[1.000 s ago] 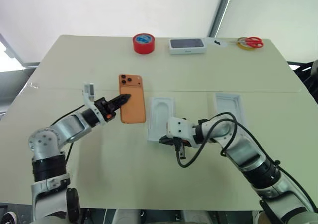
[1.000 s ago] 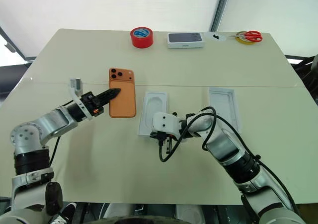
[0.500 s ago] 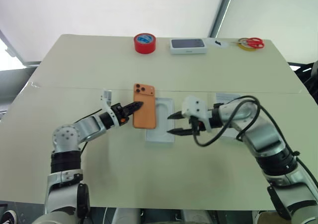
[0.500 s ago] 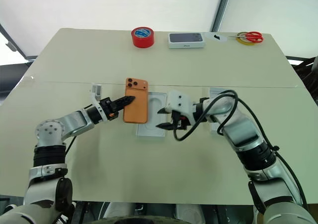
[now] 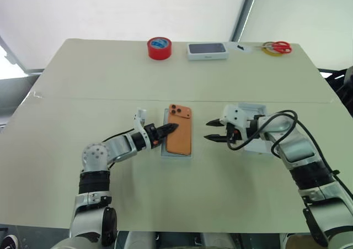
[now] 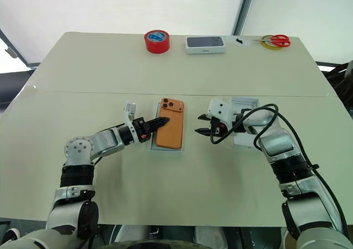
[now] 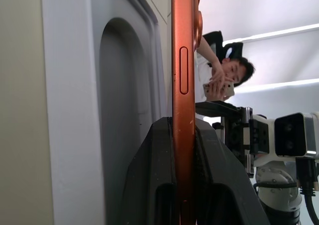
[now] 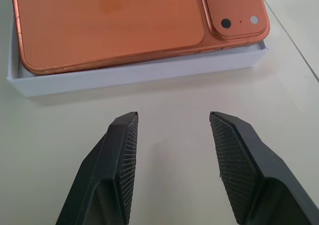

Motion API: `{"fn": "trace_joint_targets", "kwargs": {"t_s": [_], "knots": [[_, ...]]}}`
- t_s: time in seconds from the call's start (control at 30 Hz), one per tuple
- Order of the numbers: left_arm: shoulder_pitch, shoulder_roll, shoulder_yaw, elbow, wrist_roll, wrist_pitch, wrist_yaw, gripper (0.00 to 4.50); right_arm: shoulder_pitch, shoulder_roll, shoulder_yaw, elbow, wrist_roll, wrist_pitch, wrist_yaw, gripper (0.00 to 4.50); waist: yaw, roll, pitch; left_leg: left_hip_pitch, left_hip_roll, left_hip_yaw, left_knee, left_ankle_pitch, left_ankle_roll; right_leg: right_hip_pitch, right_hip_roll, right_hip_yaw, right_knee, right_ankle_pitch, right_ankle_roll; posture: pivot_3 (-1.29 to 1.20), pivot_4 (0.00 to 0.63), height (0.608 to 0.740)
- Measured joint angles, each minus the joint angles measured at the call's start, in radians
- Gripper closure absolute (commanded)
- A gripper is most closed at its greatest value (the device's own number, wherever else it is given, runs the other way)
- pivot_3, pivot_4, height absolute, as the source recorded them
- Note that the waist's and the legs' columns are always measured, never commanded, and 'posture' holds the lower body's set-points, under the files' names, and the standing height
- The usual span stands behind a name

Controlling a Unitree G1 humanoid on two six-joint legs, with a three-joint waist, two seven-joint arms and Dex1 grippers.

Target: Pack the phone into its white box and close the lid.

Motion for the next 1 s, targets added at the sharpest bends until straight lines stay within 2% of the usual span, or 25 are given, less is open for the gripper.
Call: {"fn": "trace_joint_targets", "kwargs": {"t_s": [0.07, 0.33, 0.43, 0.87, 0.9, 0.97, 1.0], "knots": [[0.01, -0.003, 0.002, -0.016, 0.001, 0.005, 0.003, 4.5, -0.003, 0.009, 0.0, 0.003, 0.0, -0.002, -0.005, 2.12, 0.0, 0.0, 0.0, 0.0, 0.0, 0.0, 0.0, 0.0, 0.0, 0.0, 0.0, 0.0, 0.0, 0.0, 0.0, 0.0, 0.15, 0.74], [0.009, -0.022, 0.025, -0.048, -0.038, 0.038, 0.011, 0.75, -0.01, 0.016, 0.0, 0.008, -0.001, -0.004, -0.014, 2.08, 0.002, 0.0, 0.0, 0.001, 0.0, -0.002, 0.002, 0.0, 0.0, 0.003, 0.0, -0.001, 0.0, 0.0, 0.0, 0.0, 0.15, 0.74], [0.007, -0.01, 0.011, -0.079, -0.034, 0.043, 0.018, 0.75, -0.012, 0.019, 0.0, 0.009, -0.001, -0.004, -0.017, 2.08, 0.001, 0.0, 0.0, 0.002, 0.0, -0.003, 0.003, 0.0, 0.0, 0.005, 0.0, -0.002, 0.0, 0.0, 0.0, 0.0, 0.15, 0.74], [0.012, 0.187, 0.037, -0.16, -0.041, 0.126, 0.056, 0.75, -0.017, 0.056, 0.003, 0.027, -0.015, -0.028, -0.046, 2.08, 0.0, 0.0, 0.0, 0.001, 0.0, -0.003, 0.002, 0.001, -0.001, 0.004, 0.0, -0.003, 0.0, 0.0, 0.0, 0.0, 0.15, 0.74], [0.016, 0.2, 0.037, -0.172, -0.034, 0.123, 0.048, 0.99, -0.017, 0.056, 0.003, 0.027, -0.018, -0.028, -0.047, 2.08, 0.001, 0.0, 0.0, 0.001, 0.0, -0.003, 0.002, 0.001, -0.001, 0.004, 0.0, -0.003, 0.0, 0.0, 0.0, 0.0, 0.15, 0.74], [0.026, 0.236, 0.026, -0.205, 0.009, 0.097, 0.019, 1.6, -0.017, 0.059, 0.003, 0.028, -0.021, -0.026, -0.053, 2.64, 0.0, 0.0, 0.0, 0.001, 0.0, -0.003, 0.002, 0.001, -0.001, 0.004, 0.0, -0.003, 0.0, 0.0, 0.0, 0.0, 0.15, 0.74], [0.033, 0.263, 0.003, -0.225, 0.054, 0.062, -0.003, 2.06, -0.017, 0.062, 0.003, 0.031, -0.021, -0.023, -0.057, 2.97, 0.0, 0.0, 0.0, 0.001, 0.0, -0.003, 0.002, 0.001, -0.001, 0.004, 0.0, -0.003, 0.0, 0.0, 0.0, 0.0, 0.15, 0.74]]}}
